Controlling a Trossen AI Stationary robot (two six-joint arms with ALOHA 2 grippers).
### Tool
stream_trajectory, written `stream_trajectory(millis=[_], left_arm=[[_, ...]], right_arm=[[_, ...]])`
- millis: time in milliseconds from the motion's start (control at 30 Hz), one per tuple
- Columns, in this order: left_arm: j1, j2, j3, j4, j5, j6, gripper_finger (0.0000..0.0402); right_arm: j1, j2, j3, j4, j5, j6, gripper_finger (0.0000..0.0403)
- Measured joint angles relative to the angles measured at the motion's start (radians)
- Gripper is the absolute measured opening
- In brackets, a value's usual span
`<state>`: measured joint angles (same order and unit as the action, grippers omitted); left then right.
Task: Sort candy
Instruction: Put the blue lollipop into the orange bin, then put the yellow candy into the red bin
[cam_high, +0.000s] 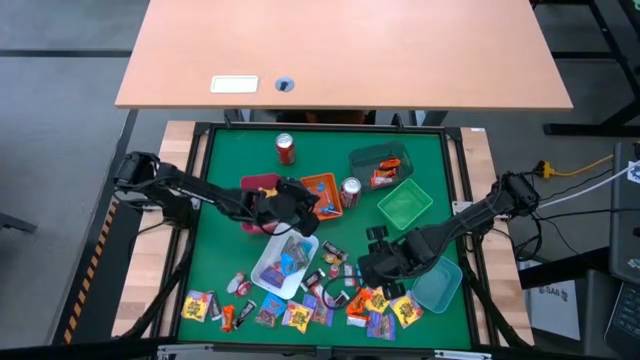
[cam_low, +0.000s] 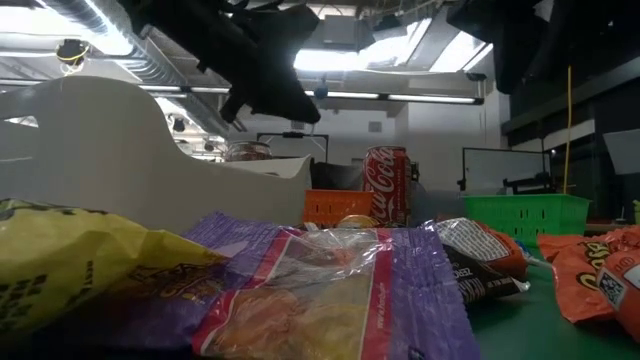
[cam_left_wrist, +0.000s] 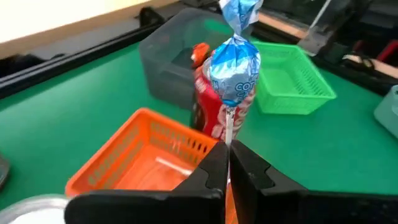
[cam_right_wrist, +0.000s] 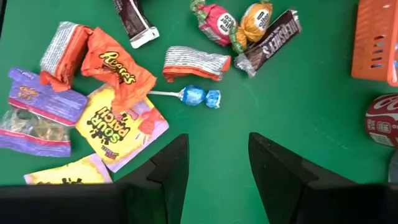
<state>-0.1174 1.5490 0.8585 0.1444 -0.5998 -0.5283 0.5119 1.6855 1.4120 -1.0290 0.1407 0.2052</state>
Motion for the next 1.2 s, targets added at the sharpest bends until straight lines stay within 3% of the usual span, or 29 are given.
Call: stream_trajectory(millis=[500,833,1000,1200], left_arm=[[0.013,0.000,0.000,0.018,0.016,0.068,0.0119],[-0.027,0.000,0.000,0.025,0.018,0.041,0.0125],[-0.081,0.000,0.000,0.026,0.019,0.041,0.0125],[-0.165,0.000,0.000,0.033,0.019,0.040,0.0125]], right_arm=[[-0.001,0.000,0.000,-0.040,-0.001,0.008,0.0166],[0.020,0.000,0.000,-0.036,-0.105,0.150,0.0166],[0.089,0.001,0.000,0.001,-0.075,0.272,0.0166],[0.201,0.003,0.000,0.070,0.038,0.390,0.0166]])
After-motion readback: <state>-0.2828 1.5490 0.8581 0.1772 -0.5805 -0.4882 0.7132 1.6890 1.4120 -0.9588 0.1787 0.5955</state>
